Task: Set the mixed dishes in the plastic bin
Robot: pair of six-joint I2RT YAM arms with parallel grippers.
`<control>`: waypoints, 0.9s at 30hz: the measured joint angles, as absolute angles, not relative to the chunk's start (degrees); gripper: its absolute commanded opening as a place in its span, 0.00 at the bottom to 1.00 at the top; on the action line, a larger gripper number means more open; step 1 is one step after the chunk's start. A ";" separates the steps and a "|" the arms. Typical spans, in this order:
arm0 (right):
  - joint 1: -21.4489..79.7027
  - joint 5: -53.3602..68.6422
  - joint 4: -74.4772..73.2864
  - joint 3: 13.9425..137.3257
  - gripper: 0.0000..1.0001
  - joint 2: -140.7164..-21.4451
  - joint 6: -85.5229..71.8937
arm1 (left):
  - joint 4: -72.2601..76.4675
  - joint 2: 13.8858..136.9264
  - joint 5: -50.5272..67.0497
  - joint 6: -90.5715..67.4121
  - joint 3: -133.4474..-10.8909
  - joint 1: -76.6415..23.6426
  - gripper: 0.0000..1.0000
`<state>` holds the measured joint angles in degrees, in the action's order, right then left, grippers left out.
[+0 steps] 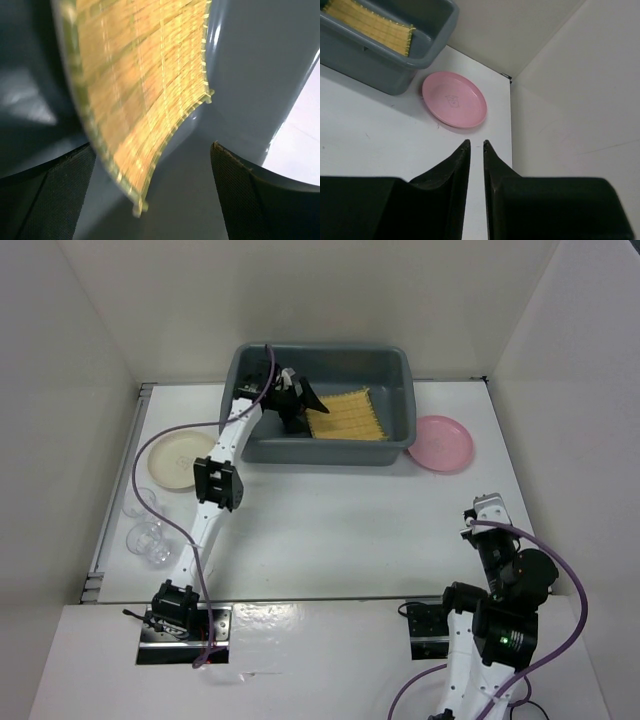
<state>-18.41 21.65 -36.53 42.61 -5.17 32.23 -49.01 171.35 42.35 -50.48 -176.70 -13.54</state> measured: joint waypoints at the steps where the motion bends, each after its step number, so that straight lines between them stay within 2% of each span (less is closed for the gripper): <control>1: -18.41 21.67 -36.53 42.63 0.21 -5.28 32.23 | -51.11 169.64 40.38 -49.21 -176.68 -13.54 1.00; 2: -18.41 21.67 -36.53 42.61 0.21 -5.41 32.23 | -53.28 167.78 38.33 -47.68 -176.68 -13.67 1.00; 4: -18.41 21.67 -36.53 42.61 0.10 -5.80 32.29 | -56.90 163.11 34.06 -44.99 -176.68 -13.80 1.00; 5: -18.41 21.56 -36.51 42.61 0.08 -5.93 32.32 | -58.46 160.18 31.75 -43.70 -176.68 -13.98 1.00; 8: -18.41 20.84 -36.38 42.44 0.09 -6.46 31.92 | -61.47 150.56 24.29 -40.23 -176.70 -15.84 1.00; 9: -18.41 20.16 -36.29 42.35 0.14 -6.90 31.62 | -62.37 147.00 20.60 -38.81 -176.79 -17.26 1.00; 10: -18.41 19.38 -36.05 42.30 0.22 -7.84 31.16 | -63.61 143.48 16.12 -37.36 -177.01 -19.16 1.00; 11: -18.41 18.39 -35.59 42.24 0.47 -9.34 30.59 | -64.71 140.40 11.92 -36.34 -177.38 -21.41 1.00; 12: -18.41 17.39 -35.03 42.17 0.66 -11.16 29.65 | -65.84 137.27 8.25 -35.64 -177.90 -24.23 1.00; 14: -18.41 15.14 -34.00 42.13 0.93 -16.69 28.80 | -67.26 131.41 3.99 -34.28 -176.64 -29.43 1.00; 15: -18.41 14.00 -33.78 42.41 0.98 -20.56 28.32 | -67.40 127.63 2.48 -34.13 -173.01 -32.27 1.00; 19: -18.44 11.07 -34.02 46.98 0.98 -39.99 26.81 | -69.43 116.62 -5.69 -33.45 -157.62 -41.87 1.00; 22: -19.29 10.98 -35.31 56.10 0.98 -56.64 25.30 | -68.73 111.33 -12.32 -34.00 -142.71 -47.90 1.00; 27: -24.91 14.26 -37.26 73.25 0.98 -79.42 21.67 | -56.07 93.60 -11.86 -36.93 -101.84 -50.46 1.00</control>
